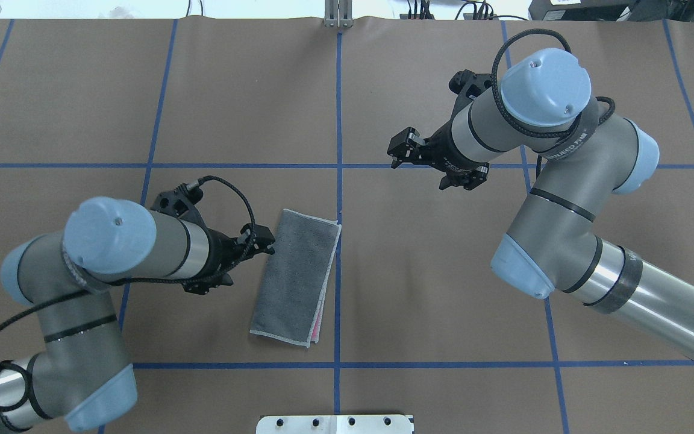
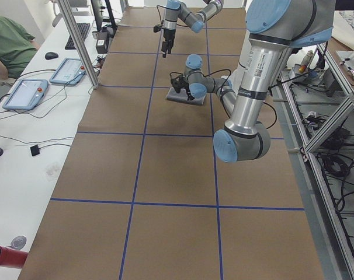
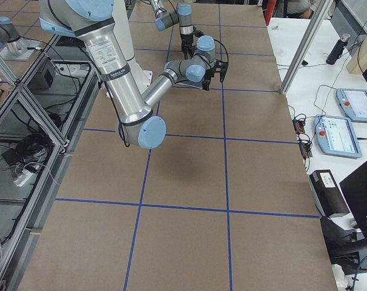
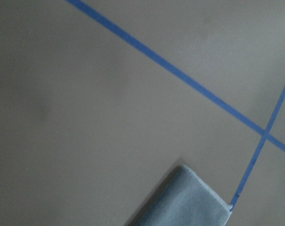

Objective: Fold towel twice with both arms
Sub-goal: 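Raise the right gripper away while the left gripper moves to the towel's long edge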

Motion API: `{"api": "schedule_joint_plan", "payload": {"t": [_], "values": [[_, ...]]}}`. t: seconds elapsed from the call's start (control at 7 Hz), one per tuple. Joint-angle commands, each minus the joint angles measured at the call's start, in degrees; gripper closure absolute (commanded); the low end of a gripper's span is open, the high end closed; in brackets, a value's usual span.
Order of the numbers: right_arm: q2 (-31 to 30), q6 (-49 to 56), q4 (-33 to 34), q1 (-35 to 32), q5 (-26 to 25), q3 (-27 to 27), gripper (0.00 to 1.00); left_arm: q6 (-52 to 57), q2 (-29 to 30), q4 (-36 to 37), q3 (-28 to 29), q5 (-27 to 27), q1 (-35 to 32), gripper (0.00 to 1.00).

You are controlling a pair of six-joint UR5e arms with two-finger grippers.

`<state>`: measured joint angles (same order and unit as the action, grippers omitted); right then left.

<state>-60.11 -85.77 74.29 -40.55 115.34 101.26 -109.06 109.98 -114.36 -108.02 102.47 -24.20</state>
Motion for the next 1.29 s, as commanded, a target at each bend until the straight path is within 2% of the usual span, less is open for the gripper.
{"api": "schedule_joint_plan", "payload": {"t": [0.0,0.57,0.71,0.86,1.0,1.14], "values": [[0.1,-0.1,-0.1,0.0,-0.2,-0.1,0.01,-1.5,-1.2,-0.2,0.0,-5.0,5.9,0.0],[0.2,-1.1,0.1,-0.1,-0.3,-0.1,0.01,-1.2,-2.4,-0.3,0.6,-4.8,8.2,0.0],[0.2,-1.4,0.1,-0.1,-0.3,-0.1,0.01,-1.2,-2.2,-0.3,0.8,-4.7,8.4,0.04],[0.2,-1.7,0.1,-0.1,-0.3,-0.1,0.01,-1.3,-2.2,-0.3,0.8,-4.8,8.6,0.15],[0.2,-2.1,0.1,-0.1,-0.3,-0.1,0.01,-1.3,-2.0,-0.3,0.9,-4.8,9.5,0.2],[0.2,-2.5,0.1,-0.1,-0.2,-0.1,0.01,-1.2,-1.7,-0.3,1.8,-4.8,10.0,0.21]]}}
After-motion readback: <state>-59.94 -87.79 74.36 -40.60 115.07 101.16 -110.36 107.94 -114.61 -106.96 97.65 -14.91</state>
